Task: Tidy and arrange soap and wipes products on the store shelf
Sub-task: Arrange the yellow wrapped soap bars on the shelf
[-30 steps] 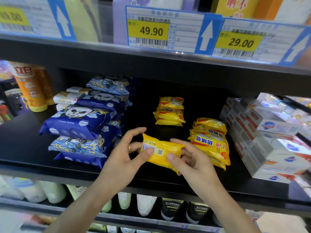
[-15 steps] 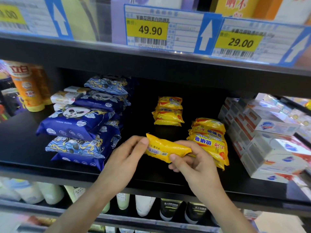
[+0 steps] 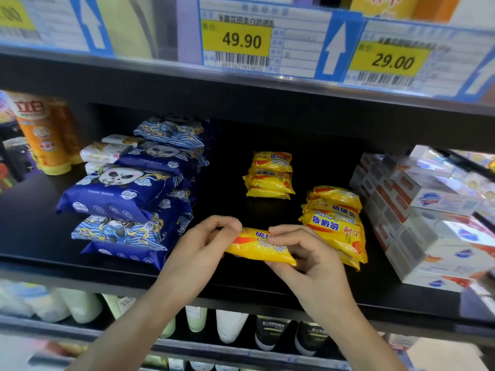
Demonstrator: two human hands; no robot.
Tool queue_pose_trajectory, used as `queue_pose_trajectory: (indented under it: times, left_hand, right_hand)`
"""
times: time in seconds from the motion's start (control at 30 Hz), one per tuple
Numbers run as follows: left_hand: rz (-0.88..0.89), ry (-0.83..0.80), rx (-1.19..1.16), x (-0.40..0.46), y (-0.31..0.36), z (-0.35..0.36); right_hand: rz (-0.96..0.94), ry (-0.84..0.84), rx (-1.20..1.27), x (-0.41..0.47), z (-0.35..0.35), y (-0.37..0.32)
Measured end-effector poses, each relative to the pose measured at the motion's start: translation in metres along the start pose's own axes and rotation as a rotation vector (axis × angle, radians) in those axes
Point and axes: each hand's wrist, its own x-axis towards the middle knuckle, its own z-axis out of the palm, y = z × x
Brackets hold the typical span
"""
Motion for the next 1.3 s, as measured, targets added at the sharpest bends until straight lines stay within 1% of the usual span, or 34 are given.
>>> queue_pose_trajectory:
  times: [0.1,0.17,0.23,0.33,0.47,0.6,0.73,0.8,0.93,1.13,1.3]
  left_hand:
    - [-0.022,0.000,-0.072,0.002,0.000,0.001]
    - [-0.022,0.005,-0.096,0.003,-0.001,0.000]
    - [-0.020,0.001,-0.126,0.003,-0.003,-0.001]
    - [-0.002,-0.002,-0.145,0.002,-0.005,-0.004]
    - [0.019,0.007,-0.157,0.001,-0.006,-0.006]
    - [0.048,-0.024,-0.137,0.001,-0.006,-0.005]
    - [0.077,-0.030,-0.139,0.002,-0.009,-0.006]
    - [0.089,-0.041,-0.149,0.002,-0.010,-0.007]
    - [0.127,-0.058,-0.132,0.002,-0.011,-0.007]
    - [0.161,-0.091,-0.102,0.001,-0.012,-0.007]
    - [0.159,-0.086,-0.017,0.001,-0.013,-0.006]
  right_hand:
    - [-0.016,-0.028,-0.018,0.000,0.001,-0.002]
    - [-0.025,-0.034,-0.073,-0.001,0.001,-0.003]
    - [-0.005,-0.014,-0.113,-0.001,0.000,-0.003]
    - [0.064,0.001,-0.108,0.000,-0.002,-0.001]
    - [0.079,0.055,-0.134,0.001,-0.002,0.006]
    - [0.176,0.100,0.007,0.004,-0.006,0.010]
    - [0.254,0.052,0.004,0.006,-0.005,0.005]
    - [0.264,0.021,-0.004,0.006,-0.005,0.004]
    - [0.284,-0.039,0.055,0.007,-0.002,-0.004]
    - [0.263,-0.054,0.061,0.006,0.000,-0.005]
    - [0.240,-0.055,0.068,0.004,-0.002,-0.005]
